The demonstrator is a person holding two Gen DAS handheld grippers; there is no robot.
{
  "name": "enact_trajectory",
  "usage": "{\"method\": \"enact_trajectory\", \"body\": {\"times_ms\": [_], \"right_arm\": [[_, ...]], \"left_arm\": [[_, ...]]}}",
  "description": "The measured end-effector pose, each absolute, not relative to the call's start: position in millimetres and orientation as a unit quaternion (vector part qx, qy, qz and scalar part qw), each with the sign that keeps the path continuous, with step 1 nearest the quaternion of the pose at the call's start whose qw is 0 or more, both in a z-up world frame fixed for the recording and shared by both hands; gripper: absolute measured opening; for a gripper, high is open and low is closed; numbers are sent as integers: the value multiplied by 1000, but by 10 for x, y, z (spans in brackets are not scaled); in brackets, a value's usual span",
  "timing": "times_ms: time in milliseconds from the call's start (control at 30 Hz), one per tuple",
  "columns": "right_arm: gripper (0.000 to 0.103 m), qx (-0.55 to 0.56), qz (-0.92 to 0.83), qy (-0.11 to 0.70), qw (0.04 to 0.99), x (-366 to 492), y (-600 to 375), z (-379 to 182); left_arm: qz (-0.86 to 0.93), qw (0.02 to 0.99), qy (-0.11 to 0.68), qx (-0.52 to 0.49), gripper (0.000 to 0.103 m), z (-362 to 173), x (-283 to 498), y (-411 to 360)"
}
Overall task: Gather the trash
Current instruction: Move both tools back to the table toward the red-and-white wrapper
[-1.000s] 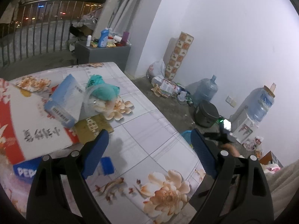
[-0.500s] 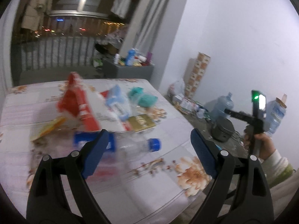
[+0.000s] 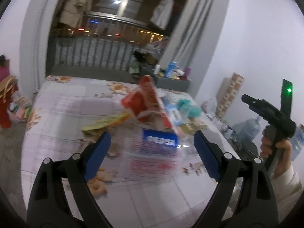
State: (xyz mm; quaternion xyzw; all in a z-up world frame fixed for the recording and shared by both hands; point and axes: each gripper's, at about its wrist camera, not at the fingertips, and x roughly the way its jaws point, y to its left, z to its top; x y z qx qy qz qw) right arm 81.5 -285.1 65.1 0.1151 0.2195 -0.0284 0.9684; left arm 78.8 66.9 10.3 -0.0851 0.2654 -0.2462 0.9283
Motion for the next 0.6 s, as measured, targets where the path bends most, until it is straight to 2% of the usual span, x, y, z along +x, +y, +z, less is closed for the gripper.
{"method": "enact_trajectory", "body": {"times_ms": [267, 533, 600], "right_arm": [[96, 94, 73, 261, 958, 1210, -2204, 573], [92, 59, 126, 275, 951, 1434, -1686, 541], [92, 50, 139, 278, 949, 1496, -1572, 545]], "left_arm": [[-191, 928, 289, -140, 85, 45, 1162, 1011], [-229, 805, 377, -396, 84, -384, 1835, 1583], [-235, 765, 393, -452, 80, -538, 1990, 1657]]}}
